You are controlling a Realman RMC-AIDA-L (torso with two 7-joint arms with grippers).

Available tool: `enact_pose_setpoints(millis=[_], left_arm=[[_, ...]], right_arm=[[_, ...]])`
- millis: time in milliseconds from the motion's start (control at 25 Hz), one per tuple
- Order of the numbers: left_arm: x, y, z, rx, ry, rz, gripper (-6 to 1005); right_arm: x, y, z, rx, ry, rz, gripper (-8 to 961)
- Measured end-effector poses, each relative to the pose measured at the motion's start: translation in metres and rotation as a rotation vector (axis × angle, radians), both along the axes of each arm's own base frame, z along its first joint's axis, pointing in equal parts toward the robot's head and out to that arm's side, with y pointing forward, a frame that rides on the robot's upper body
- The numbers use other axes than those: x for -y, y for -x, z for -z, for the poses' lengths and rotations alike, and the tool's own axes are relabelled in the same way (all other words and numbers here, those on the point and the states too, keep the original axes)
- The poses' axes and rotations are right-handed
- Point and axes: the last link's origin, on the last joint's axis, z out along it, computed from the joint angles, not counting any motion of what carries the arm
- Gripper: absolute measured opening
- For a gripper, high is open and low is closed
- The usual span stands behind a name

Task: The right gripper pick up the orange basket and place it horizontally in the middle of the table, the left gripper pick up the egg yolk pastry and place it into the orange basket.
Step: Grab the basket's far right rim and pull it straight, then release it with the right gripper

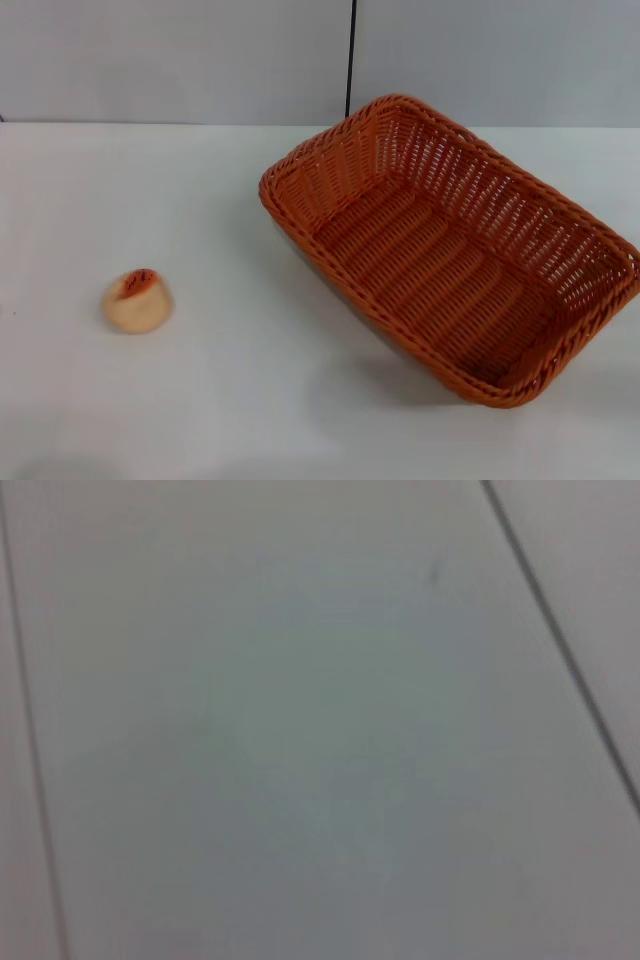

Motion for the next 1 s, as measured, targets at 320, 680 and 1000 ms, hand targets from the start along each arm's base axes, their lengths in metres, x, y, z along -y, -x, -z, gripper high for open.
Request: enact_pose_setpoints(millis=[320, 680, 1000], left_arm=[[-0.004, 0.000, -0.001, -0.004, -0.001, 0.006, 799], [-0.009, -0.002, 0.000, -0.002, 0.003, 0.017, 798], [-0.007, -0.002, 0.000, 0.001, 0.003, 0.013, 798]], right_arm=[[-0.009, 0.007, -0.030, 0.030, 0.227, -0.052, 784], [-0.025, 0.046, -0.096, 0.139, 0.598, 0.105, 784], [-0.043, 0.074, -0.115, 0.234, 0.837, 0.227, 784]])
